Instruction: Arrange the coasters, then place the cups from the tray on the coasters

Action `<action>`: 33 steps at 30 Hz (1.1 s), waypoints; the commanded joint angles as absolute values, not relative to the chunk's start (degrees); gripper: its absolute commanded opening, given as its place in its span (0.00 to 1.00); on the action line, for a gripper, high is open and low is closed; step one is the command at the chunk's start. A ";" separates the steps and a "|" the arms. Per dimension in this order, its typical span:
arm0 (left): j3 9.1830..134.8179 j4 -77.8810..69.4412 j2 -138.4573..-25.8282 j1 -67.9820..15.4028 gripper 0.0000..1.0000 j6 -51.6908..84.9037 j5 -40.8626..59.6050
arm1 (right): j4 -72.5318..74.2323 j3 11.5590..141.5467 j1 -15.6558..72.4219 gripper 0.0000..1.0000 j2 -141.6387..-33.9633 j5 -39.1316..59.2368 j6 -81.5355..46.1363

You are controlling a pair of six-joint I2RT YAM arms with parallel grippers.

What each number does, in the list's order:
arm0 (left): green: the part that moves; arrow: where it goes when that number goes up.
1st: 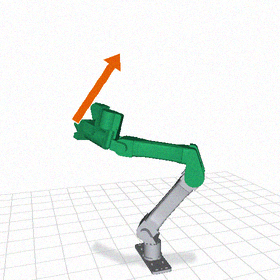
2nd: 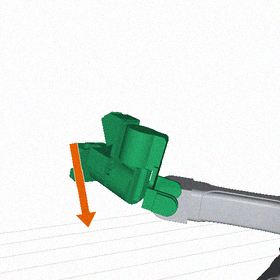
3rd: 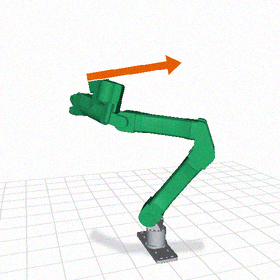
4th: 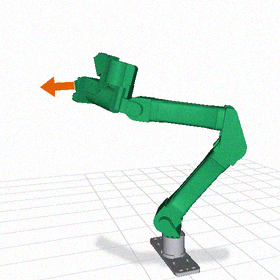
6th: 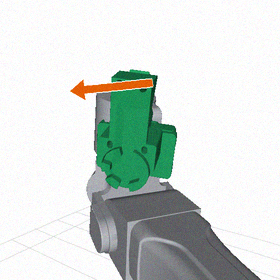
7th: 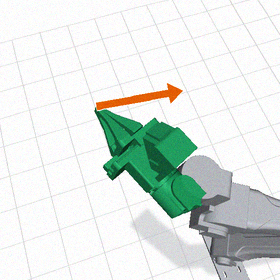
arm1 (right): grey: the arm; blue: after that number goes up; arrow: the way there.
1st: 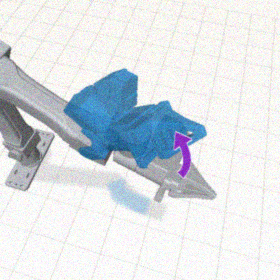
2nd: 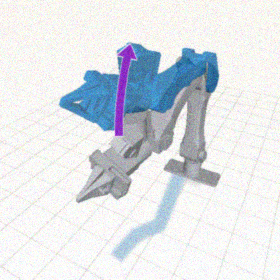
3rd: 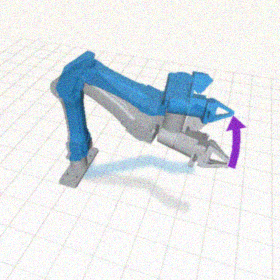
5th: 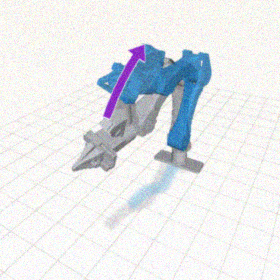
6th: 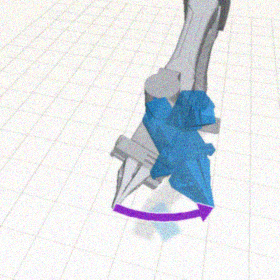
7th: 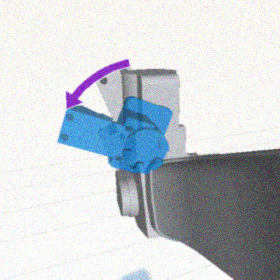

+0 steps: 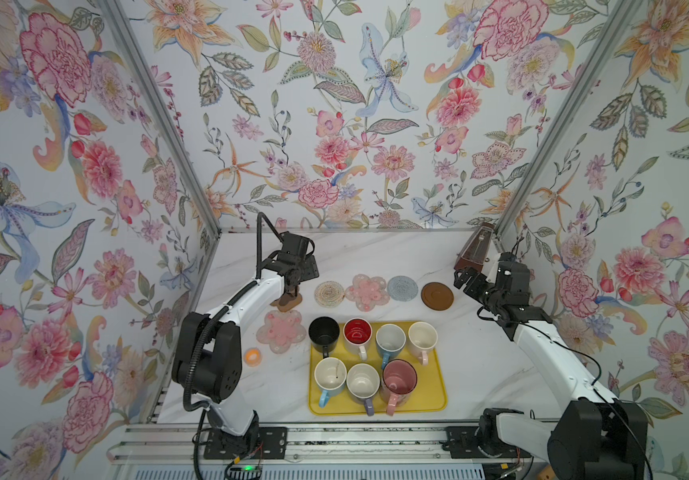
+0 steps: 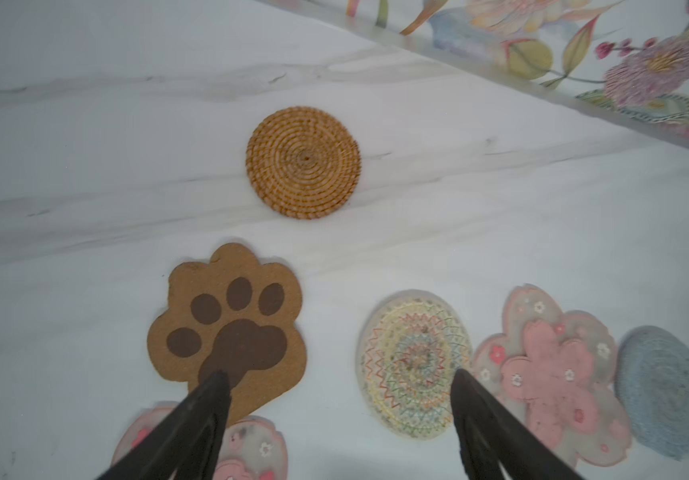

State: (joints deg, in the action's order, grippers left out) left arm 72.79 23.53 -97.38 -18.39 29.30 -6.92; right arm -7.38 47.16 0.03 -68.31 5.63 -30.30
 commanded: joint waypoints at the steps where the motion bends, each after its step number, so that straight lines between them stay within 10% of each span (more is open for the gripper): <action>1: 71.43 23.82 -99.14 -17.94 0.86 28.85 -8.30 | -6.83 47.01 0.35 0.99 -68.57 6.00 -30.28; 33: 77.18 24.55 -110.96 -16.05 0.81 28.28 -10.57 | -7.56 47.09 0.62 0.99 -67.85 5.70 -30.03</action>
State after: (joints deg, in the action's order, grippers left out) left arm 77.97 24.32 -112.84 -17.34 28.80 -8.71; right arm -7.44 47.16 0.03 -68.25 5.61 -30.28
